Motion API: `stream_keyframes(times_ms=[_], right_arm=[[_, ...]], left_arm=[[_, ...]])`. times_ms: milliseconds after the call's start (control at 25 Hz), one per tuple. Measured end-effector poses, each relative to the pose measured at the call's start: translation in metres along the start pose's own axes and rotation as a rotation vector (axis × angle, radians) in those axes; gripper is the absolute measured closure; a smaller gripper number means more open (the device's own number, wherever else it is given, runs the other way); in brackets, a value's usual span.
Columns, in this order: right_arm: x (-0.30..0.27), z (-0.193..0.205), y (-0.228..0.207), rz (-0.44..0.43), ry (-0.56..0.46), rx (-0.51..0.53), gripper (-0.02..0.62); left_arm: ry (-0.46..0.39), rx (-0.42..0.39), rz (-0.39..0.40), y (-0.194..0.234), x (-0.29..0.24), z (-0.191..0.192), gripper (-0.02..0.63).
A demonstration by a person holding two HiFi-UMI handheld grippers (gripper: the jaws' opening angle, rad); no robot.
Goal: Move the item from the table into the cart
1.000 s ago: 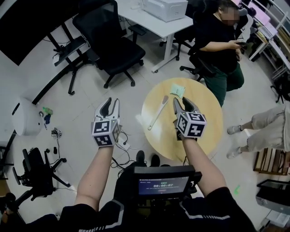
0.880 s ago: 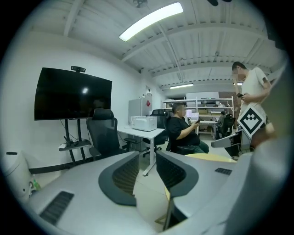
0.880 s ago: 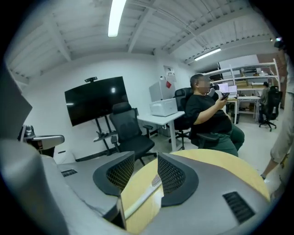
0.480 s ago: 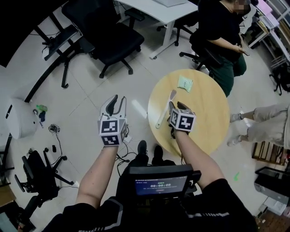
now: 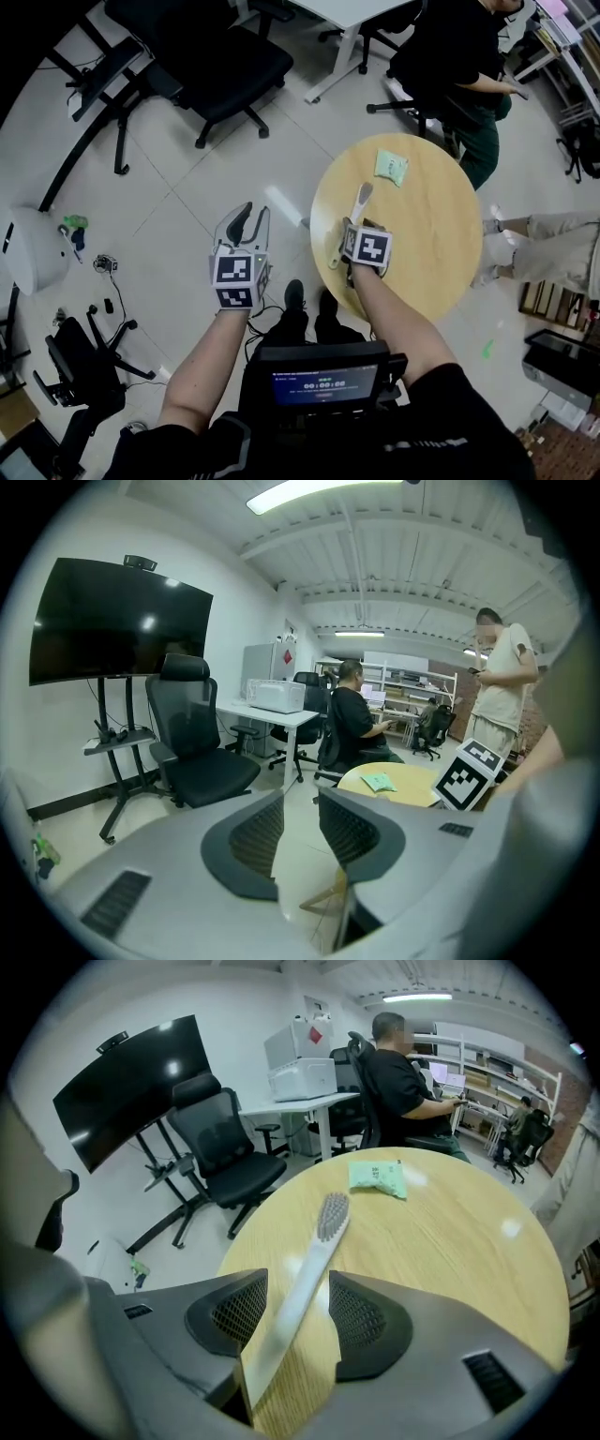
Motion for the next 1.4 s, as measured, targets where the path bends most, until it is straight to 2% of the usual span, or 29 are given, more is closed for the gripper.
stream_keyframes(times_ms=[200, 400, 520, 720, 800, 920, 1120, 1280, 1400], right_arm=[[-0.028, 0.006, -0.001, 0.052, 0.029, -0.019, 0.394], [-0.044, 0.011, -0.002, 0.073, 0.053, -0.027, 0.395], [-0.047, 0.010, 0.003, 0.072, 0.079, -0.047, 0.468], [-0.048, 0.004, 0.004, 0.109, 0.078, -0.005, 0.477], [-0.044, 0.001, 0.001, 0.140, 0.095, 0.016, 0.507], [-0.044, 0.003, -0.002, 0.107, 0.113, 0.007, 0.518], [-0.036, 0.003, 0.004, 0.006, 0.064, -0.035, 0.520], [-0.007, -0.001, -0.008, 0.009, -0.011, -0.034, 0.520], [0.028, -0.013, -0.024, 0.003, -0.084, -0.046, 0.520]], left_arm=[[0.002, -0.022, -0.014, 0.009, -0.017, 0.012, 0.472], [0.021, -0.011, -0.012, 0.014, -0.027, 0.020, 0.472], [0.028, -0.008, -0.008, 0.016, -0.031, 0.025, 0.472], [0.033, -0.020, 0.011, 0.013, -0.032, 0.027, 0.472], [0.035, -0.017, 0.022, 0.006, -0.032, 0.028, 0.472], [0.038, -0.010, 0.038, -0.003, -0.035, 0.030, 0.472], [0.026, -0.014, 0.056, -0.006, -0.035, 0.025, 0.476], [-0.013, -0.015, 0.105, -0.019, -0.031, 0.006, 0.483], [-0.050, -0.025, 0.164, -0.047, -0.033, -0.011, 0.500]])
Point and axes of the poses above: the fingertips, and each gripper's own axes: x backward along the fingers, y to its left, z out of its underside, the point moved 8 cm from there along x, backward along the fingers, and after that the axes turned 14 degrees about -y, right-handed, at the moved point
